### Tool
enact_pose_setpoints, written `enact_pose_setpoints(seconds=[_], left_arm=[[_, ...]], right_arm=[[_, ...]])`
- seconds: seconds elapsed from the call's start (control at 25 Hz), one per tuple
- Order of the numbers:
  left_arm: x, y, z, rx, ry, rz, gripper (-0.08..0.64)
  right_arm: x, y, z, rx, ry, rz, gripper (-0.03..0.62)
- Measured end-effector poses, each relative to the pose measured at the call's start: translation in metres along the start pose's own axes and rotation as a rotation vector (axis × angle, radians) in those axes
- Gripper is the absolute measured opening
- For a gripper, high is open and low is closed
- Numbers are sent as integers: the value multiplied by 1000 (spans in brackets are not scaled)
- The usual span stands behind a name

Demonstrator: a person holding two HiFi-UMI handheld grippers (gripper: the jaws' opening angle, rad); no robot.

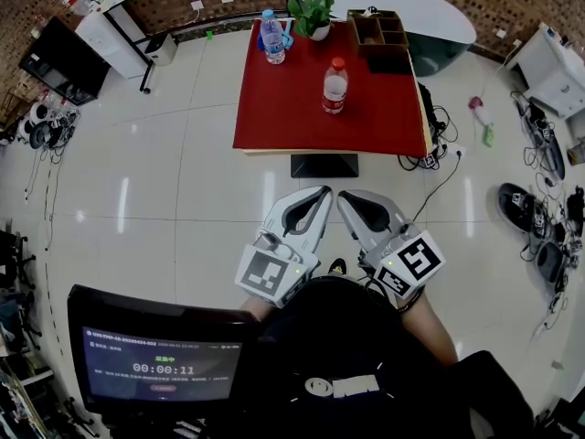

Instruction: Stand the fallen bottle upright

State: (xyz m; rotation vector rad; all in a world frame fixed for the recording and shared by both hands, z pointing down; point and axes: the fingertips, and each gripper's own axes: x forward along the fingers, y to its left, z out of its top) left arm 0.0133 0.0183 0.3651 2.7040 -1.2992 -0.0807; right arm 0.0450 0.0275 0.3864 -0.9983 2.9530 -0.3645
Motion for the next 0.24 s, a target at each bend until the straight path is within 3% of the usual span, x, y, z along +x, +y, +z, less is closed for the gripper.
enact_pose_setpoints(seconds=[0.24], left_arm=[[4,0,0,1,5,0,8]], right_arm=[[0,-4,1,1,-1,1,2]])
